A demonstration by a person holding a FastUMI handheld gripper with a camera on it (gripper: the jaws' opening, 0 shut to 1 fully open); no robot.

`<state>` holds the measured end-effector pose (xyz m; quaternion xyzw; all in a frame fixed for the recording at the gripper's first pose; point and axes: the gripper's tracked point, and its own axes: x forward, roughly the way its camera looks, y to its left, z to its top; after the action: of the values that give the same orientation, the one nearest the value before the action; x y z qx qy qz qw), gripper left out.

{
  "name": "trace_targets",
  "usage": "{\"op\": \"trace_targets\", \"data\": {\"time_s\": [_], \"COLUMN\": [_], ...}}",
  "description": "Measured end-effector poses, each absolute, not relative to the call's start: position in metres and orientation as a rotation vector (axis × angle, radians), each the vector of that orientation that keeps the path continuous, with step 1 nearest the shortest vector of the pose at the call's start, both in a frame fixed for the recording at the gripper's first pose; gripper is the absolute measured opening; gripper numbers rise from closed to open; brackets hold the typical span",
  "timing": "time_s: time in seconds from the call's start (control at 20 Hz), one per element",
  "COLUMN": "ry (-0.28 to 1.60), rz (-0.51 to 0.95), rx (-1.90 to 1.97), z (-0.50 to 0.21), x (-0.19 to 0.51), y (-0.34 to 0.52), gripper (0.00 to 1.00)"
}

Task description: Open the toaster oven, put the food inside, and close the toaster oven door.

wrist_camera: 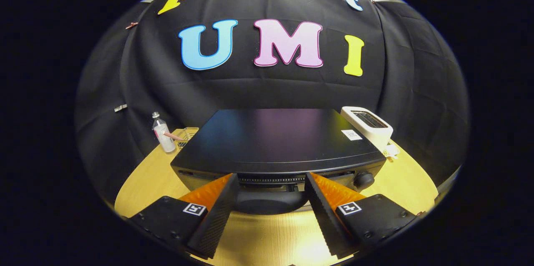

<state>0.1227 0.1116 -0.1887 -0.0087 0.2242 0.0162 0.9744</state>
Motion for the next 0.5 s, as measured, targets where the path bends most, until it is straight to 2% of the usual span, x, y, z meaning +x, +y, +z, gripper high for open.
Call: {"op": "trace_targets", "data": {"time_s": [0.5], "ry": [0.473], "rz": [0.088], "rx": [-0.014], "z": [-0.212], "x": [0.059], "y": [0.103], "gripper": [0.95]}}
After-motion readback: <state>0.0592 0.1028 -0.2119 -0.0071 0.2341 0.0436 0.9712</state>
